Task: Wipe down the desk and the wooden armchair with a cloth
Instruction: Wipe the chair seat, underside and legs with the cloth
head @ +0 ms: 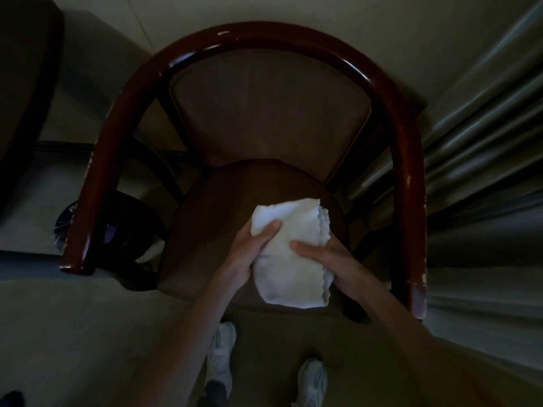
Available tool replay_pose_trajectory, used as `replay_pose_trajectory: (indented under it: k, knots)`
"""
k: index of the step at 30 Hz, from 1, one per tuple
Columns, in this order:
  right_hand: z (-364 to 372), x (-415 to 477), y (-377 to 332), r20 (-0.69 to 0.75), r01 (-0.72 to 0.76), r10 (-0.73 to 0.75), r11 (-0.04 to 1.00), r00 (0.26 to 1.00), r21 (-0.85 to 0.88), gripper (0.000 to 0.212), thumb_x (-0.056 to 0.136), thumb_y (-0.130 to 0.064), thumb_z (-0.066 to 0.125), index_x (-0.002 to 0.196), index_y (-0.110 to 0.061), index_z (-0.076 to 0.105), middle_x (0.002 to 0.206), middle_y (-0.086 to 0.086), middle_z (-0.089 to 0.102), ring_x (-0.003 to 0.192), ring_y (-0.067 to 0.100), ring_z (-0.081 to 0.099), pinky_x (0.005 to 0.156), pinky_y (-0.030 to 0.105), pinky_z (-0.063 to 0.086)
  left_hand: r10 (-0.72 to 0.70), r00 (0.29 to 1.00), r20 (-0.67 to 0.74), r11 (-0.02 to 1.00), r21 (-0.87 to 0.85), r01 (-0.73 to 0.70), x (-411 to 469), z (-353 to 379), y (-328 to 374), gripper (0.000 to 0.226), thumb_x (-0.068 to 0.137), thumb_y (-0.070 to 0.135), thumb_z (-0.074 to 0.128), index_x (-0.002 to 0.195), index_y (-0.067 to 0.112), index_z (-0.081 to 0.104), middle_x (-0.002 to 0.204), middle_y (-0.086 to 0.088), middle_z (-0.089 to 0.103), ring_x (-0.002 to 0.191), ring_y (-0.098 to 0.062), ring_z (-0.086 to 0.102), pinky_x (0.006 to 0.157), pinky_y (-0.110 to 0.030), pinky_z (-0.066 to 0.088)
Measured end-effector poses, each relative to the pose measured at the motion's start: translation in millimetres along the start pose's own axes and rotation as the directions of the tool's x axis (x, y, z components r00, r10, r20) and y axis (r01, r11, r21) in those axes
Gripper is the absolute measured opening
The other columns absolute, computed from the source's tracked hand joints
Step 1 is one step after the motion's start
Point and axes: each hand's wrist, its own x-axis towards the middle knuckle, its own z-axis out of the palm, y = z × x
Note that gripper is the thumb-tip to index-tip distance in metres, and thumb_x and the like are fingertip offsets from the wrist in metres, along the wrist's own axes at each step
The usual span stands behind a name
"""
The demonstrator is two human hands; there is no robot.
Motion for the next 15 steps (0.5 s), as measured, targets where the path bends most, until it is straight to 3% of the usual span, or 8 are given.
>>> replay_pose_trajectory:
  k: [3, 5, 7, 9, 11, 13, 15]
  knots:
    - [6, 22, 1, -0.067, -0.044, 0.035, 0.989, 0.997, -0.142, 0.034, 0.081, -0.022, 0.076, 0.113, -0.018, 0.066, 0.107, 0.005, 0.073, 0.100, 0.024, 0.069, 0.091, 0.046, 0.055, 0.036, 0.999, -0.017, 0.994, 0.101, -0.034, 18, -21, -1, 0.042, 0.083, 0.041, 0.072, 0.122, 0.030, 0.062, 0.119, -0.004, 0.069, 0.108, -0.023, 0.067, 0.090, -0.045, 0.055]
    - [3, 40, -1, -0.218, -0.031, -0.010, 0.982, 0.976, -0.186, 0.025, 0.085, -0.019, 0.072, 0.109, -0.018, 0.066, 0.108, 0.006, 0.072, 0.098, 0.023, 0.068, 0.086, 0.038, 0.055, 0.068, 0.995, -0.076, 0.976, 0.210, -0.050, 32, -40, 0, 0.037, 0.087, 0.039, 0.067, 0.122, 0.028, 0.061, 0.123, -0.004, 0.066, 0.107, -0.017, 0.066, 0.088, -0.033, 0.055]
    - [-6, 57, -7, -0.382, -0.015, -0.090, 0.964, 0.920, -0.264, 0.030, 0.090, -0.012, 0.066, 0.119, -0.012, 0.061, 0.117, 0.012, 0.067, 0.104, 0.027, 0.064, 0.089, 0.039, 0.051, 0.097, 0.986, -0.138, 0.919, 0.393, -0.036, 46, -69, -1, 0.037, 0.094, 0.031, 0.060, 0.129, 0.022, 0.056, 0.130, -0.004, 0.060, 0.112, -0.014, 0.060, 0.085, -0.019, 0.049]
    - [-23, 77, -11, -0.503, -0.091, -0.189, 0.872, 0.843, -0.480, 0.039, 0.093, -0.010, 0.060, 0.131, -0.005, 0.053, 0.124, 0.020, 0.061, 0.114, 0.036, 0.058, 0.095, 0.042, 0.046, 0.166, 0.972, -0.168, 0.660, 0.751, 0.017, 59, -109, -4, 0.042, 0.098, 0.030, 0.053, 0.138, 0.018, 0.048, 0.137, -0.005, 0.052, 0.126, -0.021, 0.050, 0.096, -0.024, 0.044]
    - [-40, 96, -10, -0.573, -0.264, -0.273, 0.684, 0.773, -0.680, 0.046, 0.091, -0.010, 0.058, 0.135, -0.006, 0.048, 0.127, 0.023, 0.059, 0.117, 0.039, 0.056, 0.094, 0.041, 0.043, 0.192, 0.963, -0.191, 0.376, 0.920, 0.107, 68, -150, -7, 0.051, 0.098, 0.032, 0.048, 0.146, 0.022, 0.036, 0.149, -0.005, 0.039, 0.137, -0.025, 0.036, 0.109, -0.037, 0.036]
    - [-50, 117, -3, -0.558, -0.291, -0.317, 0.603, 0.767, -0.742, 0.048, 0.087, -0.001, 0.058, 0.134, -0.004, 0.048, 0.125, 0.024, 0.060, 0.113, 0.040, 0.057, 0.088, 0.037, 0.043, 0.228, 0.953, -0.201, 0.256, 0.956, 0.141, 78, -184, -15, 0.057, 0.098, 0.033, 0.047, 0.150, 0.022, 0.027, 0.157, -0.005, 0.025, 0.144, -0.027, 0.024, 0.115, -0.039, 0.027]
    - [-52, 145, 6, -0.539, -0.275, -0.357, 0.575, 0.763, -0.770, 0.045, 0.083, 0.009, 0.058, 0.127, 0.004, 0.051, 0.120, 0.028, 0.060, 0.109, 0.043, 0.058, 0.086, 0.035, 0.041, 0.311, 0.933, -0.183, 0.216, 0.969, 0.118, 88, -209, -26, 0.060, 0.096, 0.031, 0.050, 0.151, 0.019, 0.028, 0.158, -0.007, 0.022, 0.145, -0.027, 0.021, 0.116, -0.040, 0.026]
